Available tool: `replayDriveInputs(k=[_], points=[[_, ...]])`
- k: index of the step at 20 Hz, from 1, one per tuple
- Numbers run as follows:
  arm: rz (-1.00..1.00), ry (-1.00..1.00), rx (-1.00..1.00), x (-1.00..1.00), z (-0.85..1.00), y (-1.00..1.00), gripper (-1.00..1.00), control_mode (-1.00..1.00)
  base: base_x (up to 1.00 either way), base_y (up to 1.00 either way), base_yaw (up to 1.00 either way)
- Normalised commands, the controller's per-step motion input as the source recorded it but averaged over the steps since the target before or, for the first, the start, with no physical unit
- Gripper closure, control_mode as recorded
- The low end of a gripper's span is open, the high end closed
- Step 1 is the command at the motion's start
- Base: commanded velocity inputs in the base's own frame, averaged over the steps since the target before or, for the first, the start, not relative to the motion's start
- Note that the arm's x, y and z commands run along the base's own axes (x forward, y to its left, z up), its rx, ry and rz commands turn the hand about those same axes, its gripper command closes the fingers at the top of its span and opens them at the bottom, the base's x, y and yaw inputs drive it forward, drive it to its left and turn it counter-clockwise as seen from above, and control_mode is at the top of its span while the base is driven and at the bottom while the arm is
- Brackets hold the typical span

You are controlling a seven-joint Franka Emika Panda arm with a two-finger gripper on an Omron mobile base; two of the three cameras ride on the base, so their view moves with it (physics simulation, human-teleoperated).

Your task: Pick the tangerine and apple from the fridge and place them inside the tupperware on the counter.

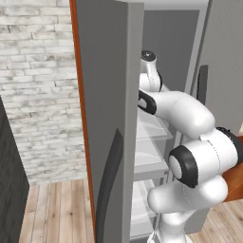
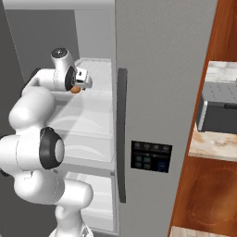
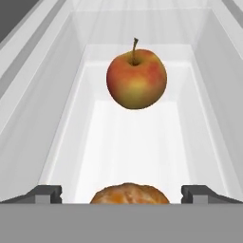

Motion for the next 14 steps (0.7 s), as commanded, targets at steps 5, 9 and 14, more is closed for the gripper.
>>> replayDriveInputs(k=[5, 9, 14], points=[[0.0, 0.0, 0.0, -0.11, -0.06, 0.0, -1.0, -1.0, 0.0, 0.0, 0.0], [0.0, 0.01, 0.0, -0.17, -0.13, 0.0, -1.0, -1.0, 0.0, 0.0, 0.0], [0.0, 0.04, 0.0, -0.06, -0.17, 0.0, 1.0, -1.0, 0.0, 0.0, 0.0]])
